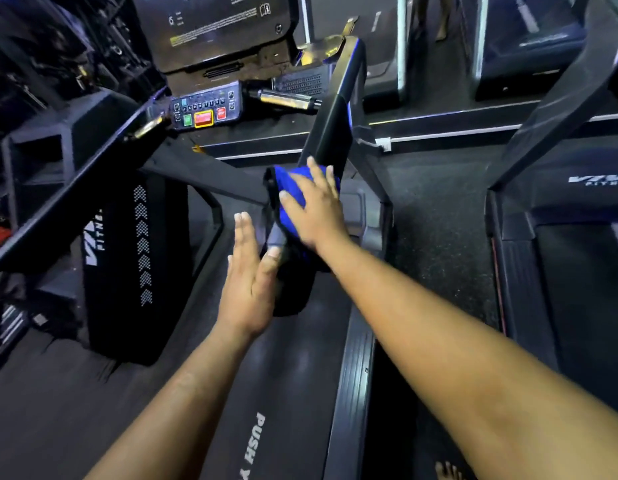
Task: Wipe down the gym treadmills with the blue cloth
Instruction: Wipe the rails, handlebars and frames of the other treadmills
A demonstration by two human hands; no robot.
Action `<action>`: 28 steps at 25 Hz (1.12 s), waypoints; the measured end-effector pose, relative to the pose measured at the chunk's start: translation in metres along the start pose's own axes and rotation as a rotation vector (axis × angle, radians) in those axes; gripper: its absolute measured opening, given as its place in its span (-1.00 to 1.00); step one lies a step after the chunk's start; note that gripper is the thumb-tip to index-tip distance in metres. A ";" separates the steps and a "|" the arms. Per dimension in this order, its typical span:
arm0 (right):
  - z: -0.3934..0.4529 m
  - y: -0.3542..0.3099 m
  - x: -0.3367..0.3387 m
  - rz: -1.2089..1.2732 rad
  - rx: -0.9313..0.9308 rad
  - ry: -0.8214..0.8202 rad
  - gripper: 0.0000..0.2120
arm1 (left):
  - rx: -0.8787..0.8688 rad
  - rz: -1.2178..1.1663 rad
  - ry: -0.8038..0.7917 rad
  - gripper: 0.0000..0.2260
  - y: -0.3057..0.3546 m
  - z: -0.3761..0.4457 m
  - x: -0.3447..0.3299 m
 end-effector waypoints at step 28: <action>-0.115 0.006 -0.028 0.492 -0.137 0.201 -0.35 | -0.064 0.310 -0.197 -0.20 0.002 0.002 -0.003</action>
Point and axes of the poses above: each hand's wrist, its own z-axis towards the middle knuckle, its own x-axis out of the back of the hand, y = z × x, the point moved 5 cm from there along z, towards the middle knuckle, and after that the axes turned 9 degrees about z, right-handed, at the moved point
